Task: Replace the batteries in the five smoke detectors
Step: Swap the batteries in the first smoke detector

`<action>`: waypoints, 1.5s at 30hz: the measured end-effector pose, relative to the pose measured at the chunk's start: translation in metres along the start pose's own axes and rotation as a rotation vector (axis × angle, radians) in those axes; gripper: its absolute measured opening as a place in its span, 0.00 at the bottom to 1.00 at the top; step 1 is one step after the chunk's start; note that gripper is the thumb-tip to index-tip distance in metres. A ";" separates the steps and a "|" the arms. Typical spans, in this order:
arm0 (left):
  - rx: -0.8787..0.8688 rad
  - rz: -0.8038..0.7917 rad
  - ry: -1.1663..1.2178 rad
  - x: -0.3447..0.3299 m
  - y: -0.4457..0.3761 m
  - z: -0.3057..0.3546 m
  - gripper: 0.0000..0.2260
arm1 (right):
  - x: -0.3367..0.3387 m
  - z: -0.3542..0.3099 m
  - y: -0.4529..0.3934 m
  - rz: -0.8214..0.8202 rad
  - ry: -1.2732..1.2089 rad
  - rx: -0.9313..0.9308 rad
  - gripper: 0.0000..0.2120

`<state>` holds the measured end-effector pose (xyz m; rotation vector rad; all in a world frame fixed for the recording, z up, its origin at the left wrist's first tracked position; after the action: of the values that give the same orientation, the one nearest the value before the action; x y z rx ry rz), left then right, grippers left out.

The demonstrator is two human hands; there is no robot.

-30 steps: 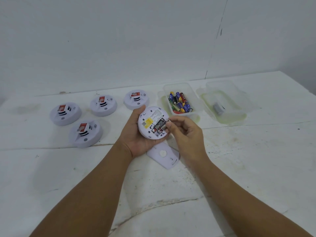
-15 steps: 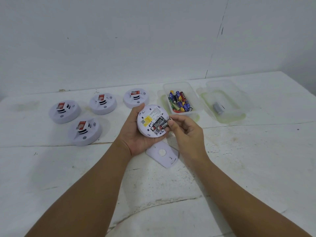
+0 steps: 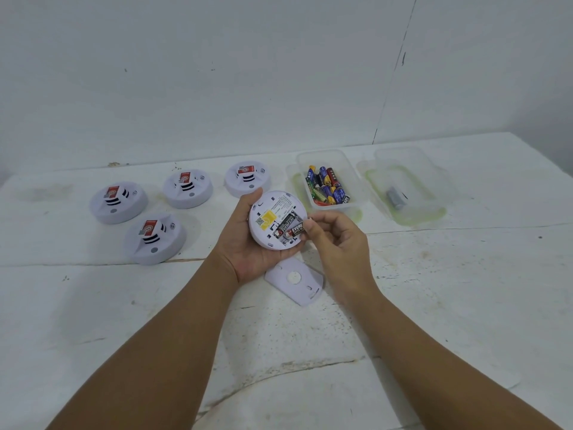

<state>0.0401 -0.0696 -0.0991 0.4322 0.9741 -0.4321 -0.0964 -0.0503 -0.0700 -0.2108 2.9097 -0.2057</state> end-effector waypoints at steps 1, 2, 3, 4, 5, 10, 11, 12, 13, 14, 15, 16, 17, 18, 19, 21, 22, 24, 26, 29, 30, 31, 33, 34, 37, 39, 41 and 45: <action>-0.002 0.002 -0.004 0.000 0.000 0.000 0.30 | 0.002 0.000 0.001 0.016 0.021 0.015 0.06; -0.004 0.006 -0.007 0.000 0.000 0.001 0.29 | 0.004 -0.003 0.003 0.039 0.081 0.045 0.06; -0.005 0.005 0.000 0.000 0.001 0.001 0.28 | 0.006 -0.008 0.005 0.057 0.170 0.090 0.06; -0.004 -0.002 0.017 -0.001 0.001 0.000 0.28 | 0.005 -0.013 0.007 0.066 0.269 0.143 0.08; -0.002 -0.014 0.032 -0.003 0.001 0.000 0.28 | 0.002 -0.019 0.010 0.067 0.356 0.199 0.09; 0.009 -0.051 0.030 -0.006 0.001 -0.002 0.31 | -0.016 -0.032 0.015 0.020 0.577 0.276 0.17; 0.011 -0.040 0.030 -0.003 0.001 -0.002 0.33 | -0.014 -0.026 0.013 0.015 0.495 0.208 0.16; 0.008 -0.026 0.030 0.000 0.000 -0.001 0.34 | -0.010 -0.022 0.012 0.022 0.419 0.157 0.14; 0.001 -0.012 0.030 0.002 0.000 0.000 0.35 | -0.006 -0.019 0.011 0.037 0.368 0.130 0.11; -0.009 0.000 0.033 0.005 -0.001 0.001 0.35 | -0.003 -0.017 0.010 0.048 0.354 0.126 0.09; -0.017 0.004 0.040 0.006 -0.002 0.002 0.36 | -0.002 -0.014 0.009 0.037 0.344 0.125 0.07; -0.022 0.002 0.046 0.007 -0.002 0.002 0.36 | -0.003 -0.012 0.007 0.019 0.338 0.124 0.07; -0.026 -0.002 0.049 0.007 -0.003 0.003 0.36 | -0.005 -0.010 0.006 -0.001 0.336 0.119 0.09; -0.030 -0.005 0.045 0.007 -0.003 0.003 0.36 | -0.006 -0.008 0.005 -0.015 0.339 0.108 0.11; -0.032 -0.003 0.038 0.007 -0.004 0.003 0.36 | -0.007 -0.005 0.005 -0.028 0.333 0.094 0.13; -0.032 -0.004 0.039 0.008 -0.004 0.003 0.34 | -0.008 -0.004 0.003 -0.051 0.292 0.080 0.16; -0.032 -0.007 0.044 0.008 -0.004 0.003 0.34 | -0.008 -0.003 0.002 -0.057 0.267 0.081 0.16; -0.022 -0.012 0.048 0.006 -0.002 0.002 0.32 | -0.008 -0.002 0.001 -0.071 0.246 0.078 0.14; -0.010 -0.025 0.059 0.003 -0.002 0.001 0.30 | -0.011 -0.001 0.000 -0.096 0.250 0.063 0.12; 0.000 -0.028 0.036 0.003 -0.002 0.000 0.30 | -0.011 0.001 -0.001 -0.098 0.217 0.047 0.12; 0.002 -0.030 0.028 0.003 -0.002 0.000 0.31 | -0.010 0.001 -0.001 -0.087 0.201 0.051 0.13; 0.003 -0.029 0.019 0.004 -0.003 0.000 0.31 | -0.008 0.000 -0.001 -0.074 0.182 0.055 0.14; 0.000 -0.019 0.005 0.005 -0.004 0.001 0.32 | -0.005 0.000 -0.001 -0.044 0.146 0.068 0.13; -0.002 -0.012 0.004 0.006 -0.004 0.002 0.33 | -0.004 0.000 -0.001 -0.036 0.134 0.074 0.12; -0.014 -0.001 0.002 0.005 -0.003 0.003 0.33 | -0.004 0.001 -0.002 -0.042 0.091 0.068 0.10; -0.021 0.003 0.002 0.005 -0.002 0.004 0.32 | -0.005 0.002 -0.002 -0.061 0.037 0.060 0.11; -0.022 0.005 -0.003 0.004 -0.002 0.004 0.31 | -0.006 0.002 -0.003 -0.085 0.008 0.057 0.12; -0.026 0.004 0.019 0.002 -0.002 0.003 0.31 | -0.006 0.003 -0.005 -0.102 0.002 0.045 0.13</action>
<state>0.0422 -0.0730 -0.0994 0.4153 0.9962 -0.4122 -0.0892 -0.0547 -0.0714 -0.3514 2.8952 -0.2876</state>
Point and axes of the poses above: each hand's wrist, its own y-axis away from the middle knuckle, its own x-axis out of the back of the hand, z = x × y, the point moved 10 cm from there along -y, towards the middle knuckle, and after that the axes turned 13 degrees about -z, right-handed, at the moved point
